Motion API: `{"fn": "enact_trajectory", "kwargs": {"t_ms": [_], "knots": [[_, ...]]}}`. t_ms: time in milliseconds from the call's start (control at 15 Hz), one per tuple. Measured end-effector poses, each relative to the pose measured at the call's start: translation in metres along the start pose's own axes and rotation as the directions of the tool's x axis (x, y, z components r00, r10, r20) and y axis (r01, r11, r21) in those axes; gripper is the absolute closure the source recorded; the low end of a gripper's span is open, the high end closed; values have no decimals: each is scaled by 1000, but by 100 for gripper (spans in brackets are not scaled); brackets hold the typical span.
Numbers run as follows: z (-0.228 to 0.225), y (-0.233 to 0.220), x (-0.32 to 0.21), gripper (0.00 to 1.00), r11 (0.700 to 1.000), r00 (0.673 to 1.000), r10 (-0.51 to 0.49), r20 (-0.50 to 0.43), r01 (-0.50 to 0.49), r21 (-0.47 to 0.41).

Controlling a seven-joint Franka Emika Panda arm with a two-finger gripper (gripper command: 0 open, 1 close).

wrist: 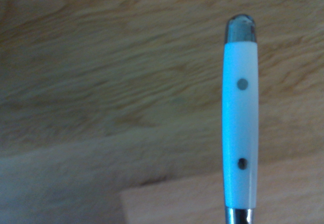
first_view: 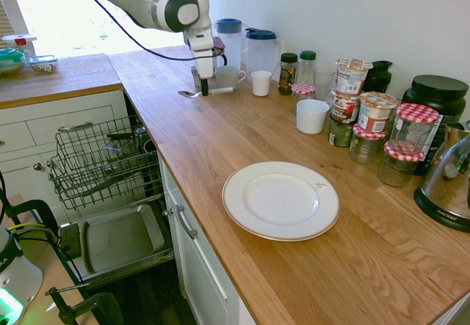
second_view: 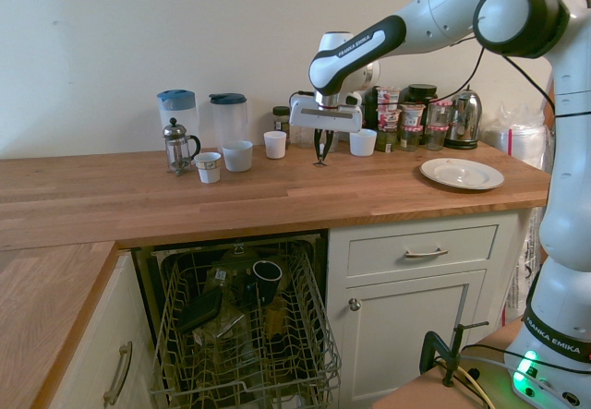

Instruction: Put the spoon in the dishwasher

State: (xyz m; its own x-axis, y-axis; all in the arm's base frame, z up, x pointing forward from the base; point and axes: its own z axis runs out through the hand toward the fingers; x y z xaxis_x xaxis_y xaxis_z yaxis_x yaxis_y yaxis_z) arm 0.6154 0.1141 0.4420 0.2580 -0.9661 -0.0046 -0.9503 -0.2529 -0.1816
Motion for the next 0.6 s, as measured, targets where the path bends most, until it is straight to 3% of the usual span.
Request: {"fn": "enact_trajectory", "kwargs": {"t_ms": [267, 400, 600], "knots": [[-20, 60, -115, 100, 995, 994, -103, 26, 103, 12], [-13, 119, -159, 100, 995, 995, -104, 3, 104, 2], [-7, 134, -167, 100, 994, 994, -108, 0, 108, 2]]}}
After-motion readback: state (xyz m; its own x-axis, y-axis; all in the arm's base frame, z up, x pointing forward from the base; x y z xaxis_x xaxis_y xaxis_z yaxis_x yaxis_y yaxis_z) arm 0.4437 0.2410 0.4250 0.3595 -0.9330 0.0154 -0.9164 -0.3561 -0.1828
